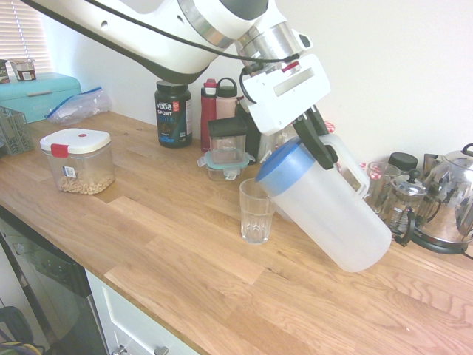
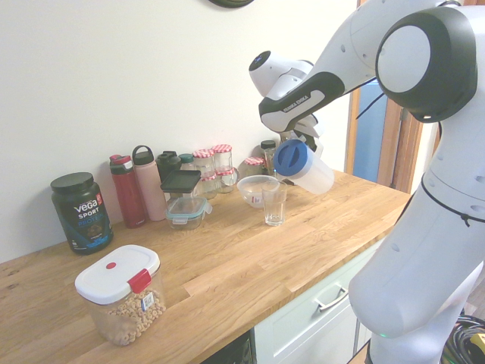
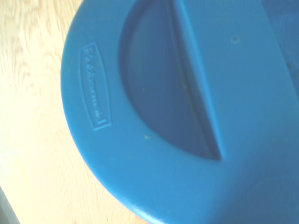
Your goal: Pour me some water
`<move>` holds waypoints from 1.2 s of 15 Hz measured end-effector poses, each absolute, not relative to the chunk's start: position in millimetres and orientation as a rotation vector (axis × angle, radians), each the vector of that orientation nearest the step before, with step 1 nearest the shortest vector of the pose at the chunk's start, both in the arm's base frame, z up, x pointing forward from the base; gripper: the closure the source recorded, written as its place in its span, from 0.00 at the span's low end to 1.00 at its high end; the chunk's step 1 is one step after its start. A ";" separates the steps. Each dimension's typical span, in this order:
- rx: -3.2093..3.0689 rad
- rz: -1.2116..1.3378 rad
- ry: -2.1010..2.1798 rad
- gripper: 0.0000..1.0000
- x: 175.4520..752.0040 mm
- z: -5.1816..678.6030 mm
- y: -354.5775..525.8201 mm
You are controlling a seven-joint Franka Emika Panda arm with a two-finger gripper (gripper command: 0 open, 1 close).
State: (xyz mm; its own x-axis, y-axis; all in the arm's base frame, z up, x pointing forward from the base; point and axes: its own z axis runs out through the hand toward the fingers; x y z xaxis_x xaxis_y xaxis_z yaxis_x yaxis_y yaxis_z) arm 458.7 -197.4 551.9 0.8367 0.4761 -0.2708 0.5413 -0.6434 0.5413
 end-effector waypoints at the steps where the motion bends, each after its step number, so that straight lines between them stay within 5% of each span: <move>1: 2.450 -0.093 0.719 1.00 454.8 564.6 -200.9; 7: 2.848 0.172 0.550 1.00 423.6 657.9 -259.8; 18: 3.364 0.467 -0.136 1.00 364.1 679.9 -333.7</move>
State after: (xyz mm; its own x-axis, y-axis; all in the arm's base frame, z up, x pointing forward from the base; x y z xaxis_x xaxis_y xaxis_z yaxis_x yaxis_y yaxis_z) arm 364.1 -333.7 679.9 0.9596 -0.1130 0.2575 -0.0430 -0.9639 -0.2627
